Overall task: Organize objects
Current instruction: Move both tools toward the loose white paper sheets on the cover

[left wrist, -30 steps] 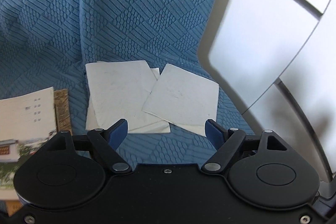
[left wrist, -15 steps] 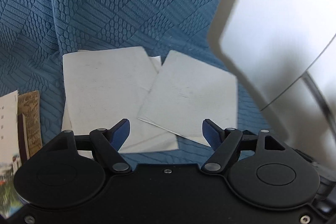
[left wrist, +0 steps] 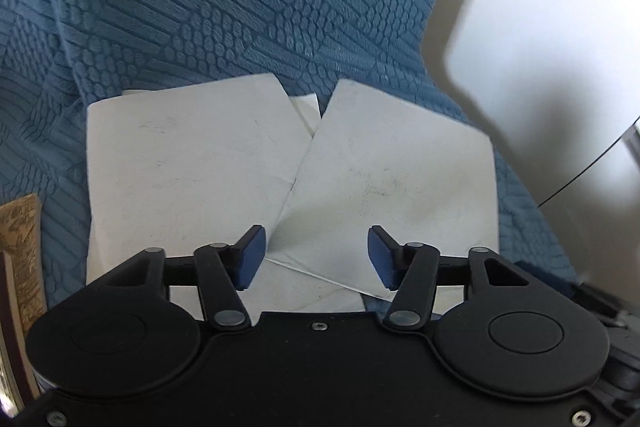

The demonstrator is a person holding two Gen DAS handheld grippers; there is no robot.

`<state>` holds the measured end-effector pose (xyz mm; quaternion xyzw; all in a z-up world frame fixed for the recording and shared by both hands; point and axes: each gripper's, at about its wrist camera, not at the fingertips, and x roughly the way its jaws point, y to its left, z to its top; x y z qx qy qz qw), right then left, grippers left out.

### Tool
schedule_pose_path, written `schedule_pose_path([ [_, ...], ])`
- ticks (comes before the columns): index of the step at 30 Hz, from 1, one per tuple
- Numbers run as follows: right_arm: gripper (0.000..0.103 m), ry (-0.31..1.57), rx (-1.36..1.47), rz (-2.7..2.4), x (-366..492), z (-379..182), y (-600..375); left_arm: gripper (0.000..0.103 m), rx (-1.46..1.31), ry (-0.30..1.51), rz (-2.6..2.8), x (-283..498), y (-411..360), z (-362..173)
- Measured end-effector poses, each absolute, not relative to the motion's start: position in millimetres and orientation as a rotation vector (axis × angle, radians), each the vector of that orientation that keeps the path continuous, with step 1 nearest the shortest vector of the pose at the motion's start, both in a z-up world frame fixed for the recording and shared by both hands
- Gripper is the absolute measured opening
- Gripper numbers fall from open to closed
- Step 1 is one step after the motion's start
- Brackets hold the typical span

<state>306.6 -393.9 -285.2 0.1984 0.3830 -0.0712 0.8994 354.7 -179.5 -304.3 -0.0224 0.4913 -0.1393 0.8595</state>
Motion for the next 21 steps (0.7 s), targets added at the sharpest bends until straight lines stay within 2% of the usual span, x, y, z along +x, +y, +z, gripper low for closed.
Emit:
schedule_pose_path([
  [14, 0.056, 0.784, 0.406, -0.132, 310, -287, -391, 0.052, -0.024, 1.012, -0.283, 364, -184, -312],
  [21, 0.056, 0.752, 0.547, -0.116, 305, -291, -404, 0.054, -0.132, 1.079, -0.376, 370, -176, -314],
])
